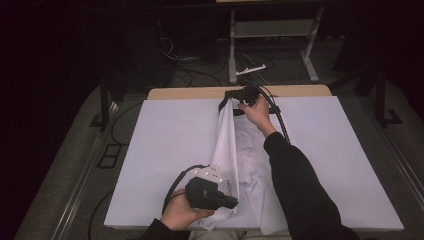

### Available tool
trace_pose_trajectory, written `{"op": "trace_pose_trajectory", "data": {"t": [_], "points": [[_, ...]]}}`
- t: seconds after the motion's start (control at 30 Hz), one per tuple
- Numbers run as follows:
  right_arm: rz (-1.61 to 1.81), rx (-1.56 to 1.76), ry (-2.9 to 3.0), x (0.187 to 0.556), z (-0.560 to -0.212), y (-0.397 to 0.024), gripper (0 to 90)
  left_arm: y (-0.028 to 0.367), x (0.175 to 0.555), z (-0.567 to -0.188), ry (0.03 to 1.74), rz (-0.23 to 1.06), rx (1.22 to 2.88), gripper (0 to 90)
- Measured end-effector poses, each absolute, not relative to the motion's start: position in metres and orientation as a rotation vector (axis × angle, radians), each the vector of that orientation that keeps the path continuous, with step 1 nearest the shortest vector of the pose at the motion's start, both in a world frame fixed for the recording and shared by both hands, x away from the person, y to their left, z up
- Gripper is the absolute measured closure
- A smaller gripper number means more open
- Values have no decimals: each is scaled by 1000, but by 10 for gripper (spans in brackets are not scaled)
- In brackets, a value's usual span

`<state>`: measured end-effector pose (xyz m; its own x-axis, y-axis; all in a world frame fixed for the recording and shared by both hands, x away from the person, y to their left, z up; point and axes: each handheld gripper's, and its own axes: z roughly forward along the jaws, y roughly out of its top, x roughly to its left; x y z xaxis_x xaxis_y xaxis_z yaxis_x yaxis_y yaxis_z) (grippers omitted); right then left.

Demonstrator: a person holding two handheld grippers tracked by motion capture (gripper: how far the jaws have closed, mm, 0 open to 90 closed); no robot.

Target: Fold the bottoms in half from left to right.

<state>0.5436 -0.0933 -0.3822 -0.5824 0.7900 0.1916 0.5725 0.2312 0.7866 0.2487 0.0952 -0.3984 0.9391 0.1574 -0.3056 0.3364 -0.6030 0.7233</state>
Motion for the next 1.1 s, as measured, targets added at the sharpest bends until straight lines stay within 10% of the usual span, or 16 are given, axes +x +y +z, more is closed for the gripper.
{"op": "trace_pose_trajectory", "data": {"t": [1.1], "points": [[1264, 1313, 2256, 535, -385, -151, 857, 19, 244, -399, 279, -310, 2224, 878]]}}
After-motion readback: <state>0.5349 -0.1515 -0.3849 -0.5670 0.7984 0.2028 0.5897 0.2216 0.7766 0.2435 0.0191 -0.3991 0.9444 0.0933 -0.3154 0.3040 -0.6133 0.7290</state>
